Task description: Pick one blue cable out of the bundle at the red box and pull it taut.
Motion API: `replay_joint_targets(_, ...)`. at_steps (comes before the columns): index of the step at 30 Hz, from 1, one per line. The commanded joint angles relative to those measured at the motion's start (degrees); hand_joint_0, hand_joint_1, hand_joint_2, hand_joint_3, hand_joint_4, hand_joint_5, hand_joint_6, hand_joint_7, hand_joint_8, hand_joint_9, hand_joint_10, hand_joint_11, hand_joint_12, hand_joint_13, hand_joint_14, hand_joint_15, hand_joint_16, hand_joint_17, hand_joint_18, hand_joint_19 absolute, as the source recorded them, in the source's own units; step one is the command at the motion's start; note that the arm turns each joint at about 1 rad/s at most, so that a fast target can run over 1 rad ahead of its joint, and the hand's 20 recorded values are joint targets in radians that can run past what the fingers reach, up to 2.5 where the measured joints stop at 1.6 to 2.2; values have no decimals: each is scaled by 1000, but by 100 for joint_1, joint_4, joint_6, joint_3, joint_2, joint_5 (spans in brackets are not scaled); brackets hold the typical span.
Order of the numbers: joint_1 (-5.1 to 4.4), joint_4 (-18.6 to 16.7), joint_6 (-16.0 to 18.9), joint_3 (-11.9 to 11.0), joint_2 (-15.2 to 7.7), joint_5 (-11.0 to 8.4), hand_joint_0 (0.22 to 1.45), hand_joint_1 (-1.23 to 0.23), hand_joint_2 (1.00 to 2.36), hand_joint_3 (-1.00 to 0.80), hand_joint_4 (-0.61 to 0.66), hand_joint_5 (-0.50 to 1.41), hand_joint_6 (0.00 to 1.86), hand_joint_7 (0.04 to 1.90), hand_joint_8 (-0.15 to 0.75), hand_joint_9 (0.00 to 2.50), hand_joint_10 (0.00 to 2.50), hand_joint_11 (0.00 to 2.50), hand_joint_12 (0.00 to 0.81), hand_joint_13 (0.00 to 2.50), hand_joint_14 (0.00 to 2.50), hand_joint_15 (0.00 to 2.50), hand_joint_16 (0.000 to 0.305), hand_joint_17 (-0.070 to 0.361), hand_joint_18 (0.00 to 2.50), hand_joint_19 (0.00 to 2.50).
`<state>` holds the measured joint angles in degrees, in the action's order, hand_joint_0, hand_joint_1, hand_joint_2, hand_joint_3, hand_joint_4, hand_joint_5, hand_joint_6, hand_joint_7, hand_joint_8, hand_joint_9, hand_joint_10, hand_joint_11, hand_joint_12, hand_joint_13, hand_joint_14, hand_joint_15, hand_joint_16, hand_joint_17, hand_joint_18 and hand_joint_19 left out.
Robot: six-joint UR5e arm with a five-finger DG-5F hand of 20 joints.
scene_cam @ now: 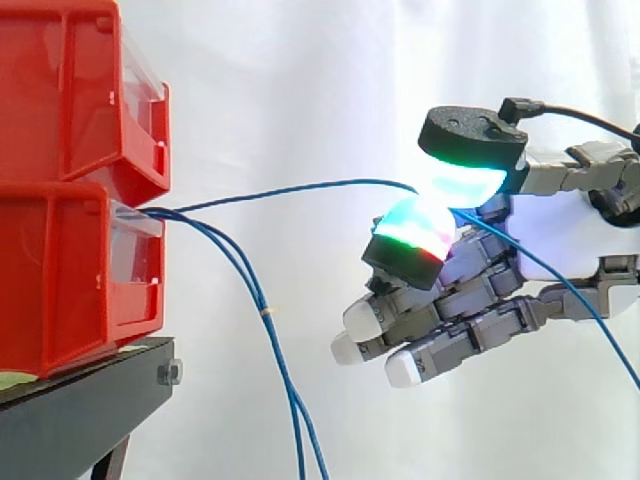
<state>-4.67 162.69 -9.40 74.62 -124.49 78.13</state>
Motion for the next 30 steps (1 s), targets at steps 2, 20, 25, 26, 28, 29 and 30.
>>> replay_joint_targets(2, 1, 0, 0, 0, 4, 0, 654, -865, 1019, -169, 173, -158, 875, 1255, 368, 617, 8, 348, 400, 247, 0, 29, 60, 135, 415, 131)
replay_joint_targets(20, 1, 0, 0, 0, 4, 0, 654, -867, 1020, -158, 162, -159, 875, 1259, 370, 617, 8, 357, 401, 239, 0, 21, 60, 135, 411, 126)
replay_joint_targets(25, 1, 0, 0, 0, 4, 0, 654, -865, 1019, -159, 159, -160, 875, 1260, 369, 616, 8, 351, 401, 239, 0, 18, 60, 135, 409, 132)
replay_joint_targets(26, 1, 0, 0, 0, -5, 0, 654, -865, 1019, -163, 159, -160, 875, 1258, 369, 616, 8, 348, 401, 239, 0, 17, 60, 135, 410, 129)
replay_joint_targets(28, 1, 0, 0, 0, -5, 0, 654, -865, 1019, -163, 158, -160, 876, 1256, 371, 616, 8, 350, 401, 238, 0, 20, 60, 135, 409, 128)
replay_joint_targets(29, 1, 0, 0, 0, -5, 0, 655, -864, 1019, -166, 158, -160, 876, 1255, 369, 616, 8, 351, 400, 237, 0, 22, 60, 135, 409, 127)
replay_joint_targets(30, 1, 0, 0, 0, -5, 0, 654, -863, 1019, -163, 156, -160, 876, 1251, 370, 614, 10, 355, 400, 236, 0, 20, 60, 135, 409, 132)
